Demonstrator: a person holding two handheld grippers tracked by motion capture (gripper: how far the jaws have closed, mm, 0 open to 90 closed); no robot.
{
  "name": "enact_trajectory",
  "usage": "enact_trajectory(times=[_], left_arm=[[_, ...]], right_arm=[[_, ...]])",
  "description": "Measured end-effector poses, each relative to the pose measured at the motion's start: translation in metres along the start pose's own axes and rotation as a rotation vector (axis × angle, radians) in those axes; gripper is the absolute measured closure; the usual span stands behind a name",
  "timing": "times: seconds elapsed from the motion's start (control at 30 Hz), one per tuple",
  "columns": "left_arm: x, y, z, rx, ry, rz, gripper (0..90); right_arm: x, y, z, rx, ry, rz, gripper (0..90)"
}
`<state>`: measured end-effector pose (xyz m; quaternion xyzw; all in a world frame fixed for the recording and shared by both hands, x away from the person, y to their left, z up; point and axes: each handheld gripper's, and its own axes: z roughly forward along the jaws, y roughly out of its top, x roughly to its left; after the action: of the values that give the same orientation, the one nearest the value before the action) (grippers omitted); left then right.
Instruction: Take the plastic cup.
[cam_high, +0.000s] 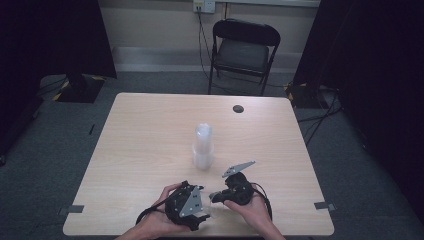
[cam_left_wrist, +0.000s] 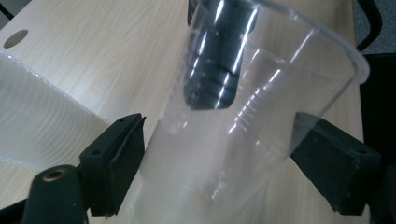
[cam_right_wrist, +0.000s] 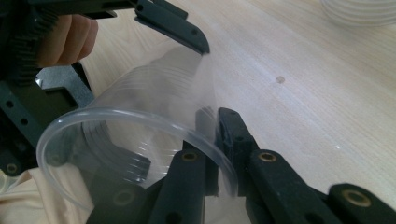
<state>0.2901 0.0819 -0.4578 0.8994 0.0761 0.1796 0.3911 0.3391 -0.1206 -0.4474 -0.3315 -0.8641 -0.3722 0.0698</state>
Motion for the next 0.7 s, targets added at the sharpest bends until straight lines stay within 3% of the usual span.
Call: enact_trajectory(times=[0.27, 0.47, 0.53, 0.57, 0.7], left_arm=[[-0.002, 0.004, -0.003, -0.04, 0.002, 0.002, 23.3], [0.002, 0.001, -0.005, -0.038, 0.014, 0.003, 23.8], [0.002, 0.001, -0.006, -0.057, 0.013, -0.017, 23.9], [0.003, 0.002, -0.007, -0.04, 0.013, 0.004, 23.9], [0.003, 0.002, -0.006, -0.04, 0.009, -0.004, 23.3]], right_arm=[[0.0, 0.009, 0.005, 0.028, -0.006, 0.028, 86.8], [0.002, 0.02, 0.012, 0.033, 0.011, 0.048, 86.3], [0.002, 0.023, 0.015, 0.037, 0.019, 0.06, 86.4], [0.003, 0.023, 0.016, 0.041, 0.02, 0.06, 86.3], [0.004, 0.024, 0.021, 0.053, 0.024, 0.061, 84.3]])
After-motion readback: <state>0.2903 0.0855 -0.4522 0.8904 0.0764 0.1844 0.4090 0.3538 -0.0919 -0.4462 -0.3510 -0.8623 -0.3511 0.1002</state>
